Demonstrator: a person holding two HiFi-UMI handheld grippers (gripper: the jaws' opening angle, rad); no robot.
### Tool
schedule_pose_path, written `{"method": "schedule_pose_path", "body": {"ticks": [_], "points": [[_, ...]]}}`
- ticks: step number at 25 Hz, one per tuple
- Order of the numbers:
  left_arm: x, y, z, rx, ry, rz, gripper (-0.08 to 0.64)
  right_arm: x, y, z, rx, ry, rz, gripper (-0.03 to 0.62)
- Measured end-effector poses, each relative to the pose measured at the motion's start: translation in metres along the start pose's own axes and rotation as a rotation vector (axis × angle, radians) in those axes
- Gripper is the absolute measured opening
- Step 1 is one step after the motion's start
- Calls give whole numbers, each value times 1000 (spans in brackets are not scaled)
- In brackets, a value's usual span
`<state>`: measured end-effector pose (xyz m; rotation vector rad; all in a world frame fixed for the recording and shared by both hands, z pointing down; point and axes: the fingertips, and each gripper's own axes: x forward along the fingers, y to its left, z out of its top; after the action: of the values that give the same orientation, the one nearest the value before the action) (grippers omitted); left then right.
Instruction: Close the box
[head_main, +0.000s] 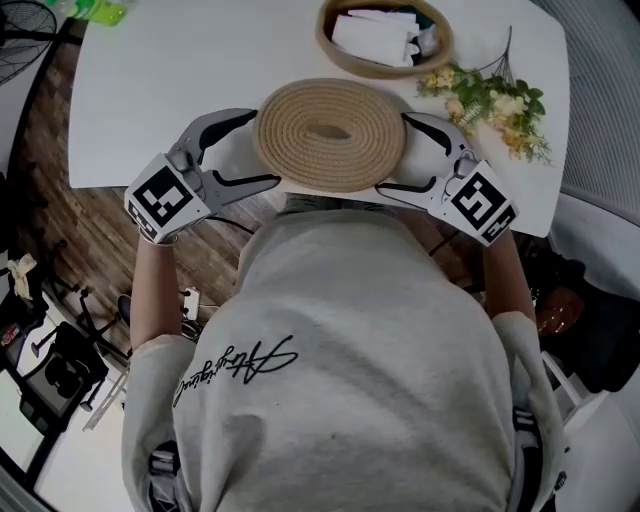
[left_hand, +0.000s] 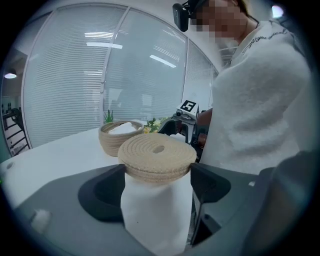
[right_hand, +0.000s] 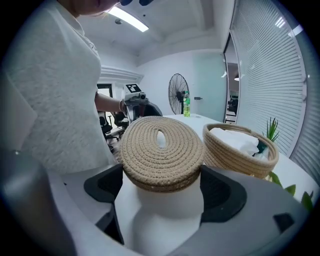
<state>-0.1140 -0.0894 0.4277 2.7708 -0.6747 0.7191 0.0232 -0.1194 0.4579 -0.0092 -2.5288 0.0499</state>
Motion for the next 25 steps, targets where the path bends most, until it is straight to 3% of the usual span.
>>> {"method": "schedule_pose_path", "body": {"ticks": [10,25], "points": [[-11,14,39,54,-93,-19,400,-17,-12,25,1,-27,-66,485],[-7,42,81,151,-148,-75,400,-46,-40,49,-12,-16,-183,486]]}}
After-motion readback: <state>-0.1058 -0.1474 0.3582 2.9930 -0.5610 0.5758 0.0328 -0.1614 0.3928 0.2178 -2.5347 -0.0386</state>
